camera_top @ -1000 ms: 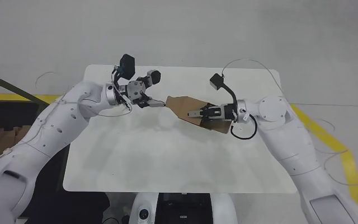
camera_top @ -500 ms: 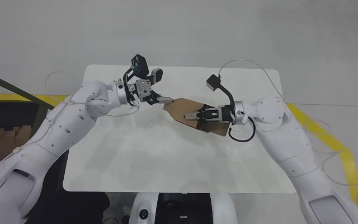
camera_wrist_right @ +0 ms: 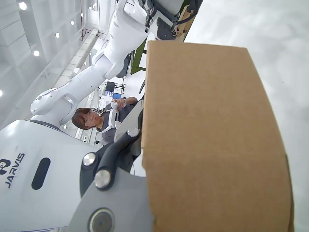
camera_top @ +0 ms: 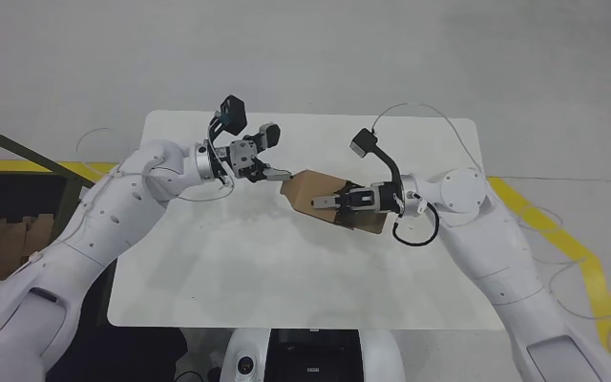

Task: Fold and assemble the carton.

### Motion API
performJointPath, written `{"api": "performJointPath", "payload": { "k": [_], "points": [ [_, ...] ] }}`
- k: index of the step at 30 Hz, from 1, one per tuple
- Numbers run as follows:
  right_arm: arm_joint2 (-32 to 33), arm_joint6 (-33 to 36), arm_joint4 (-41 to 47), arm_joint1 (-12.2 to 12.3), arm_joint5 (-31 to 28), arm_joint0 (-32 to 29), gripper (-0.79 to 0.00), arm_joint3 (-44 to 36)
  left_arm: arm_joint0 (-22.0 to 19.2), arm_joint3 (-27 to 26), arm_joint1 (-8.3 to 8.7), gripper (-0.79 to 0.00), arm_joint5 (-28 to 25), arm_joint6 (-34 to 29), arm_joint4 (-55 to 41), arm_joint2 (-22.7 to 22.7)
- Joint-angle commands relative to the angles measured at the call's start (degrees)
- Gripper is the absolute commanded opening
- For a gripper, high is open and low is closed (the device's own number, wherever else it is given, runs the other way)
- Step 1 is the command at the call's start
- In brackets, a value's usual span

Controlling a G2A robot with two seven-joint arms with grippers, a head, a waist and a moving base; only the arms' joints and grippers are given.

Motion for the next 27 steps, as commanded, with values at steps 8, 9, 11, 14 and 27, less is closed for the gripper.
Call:
{"api": "performJointPath", "payload": {
  "k": [8,9,11,14,27],
  "points": [
    [-0.6,0.9,2.5,-0.3,-1.3,0.4,-0.785,0.7,0.3,0.1,-1.20,0.000,-1.9,-1.9,-0.7,-0.6],
    [-0.7,1.1,2.8,-0.3,-1.4,0.4,-0.785,0.8,0.4,0.1,-1.31,0.000,-2.1,-2.0,-0.7,-0.7],
    [-0.7,1.3,3.6,-0.4,-1.7,0.5,-0.785,0.9,0.5,0.2,-1.51,0.000,-2.4,-2.3,-0.6,-1.0],
    [-0.7,2.0,5.5,-0.5,-2.2,0.6,-0.785,1.3,0.7,0.3,-1.80,0.000,-2.8,-2.5,-0.5,-1.4],
    [-0.8,4.1,9.6,-0.8,-3.6,0.9,-0.785,2.5,1.4,0.3,-3.16,0.000,-4.5,-3.8,-0.5,-2.5]
  ]
}}
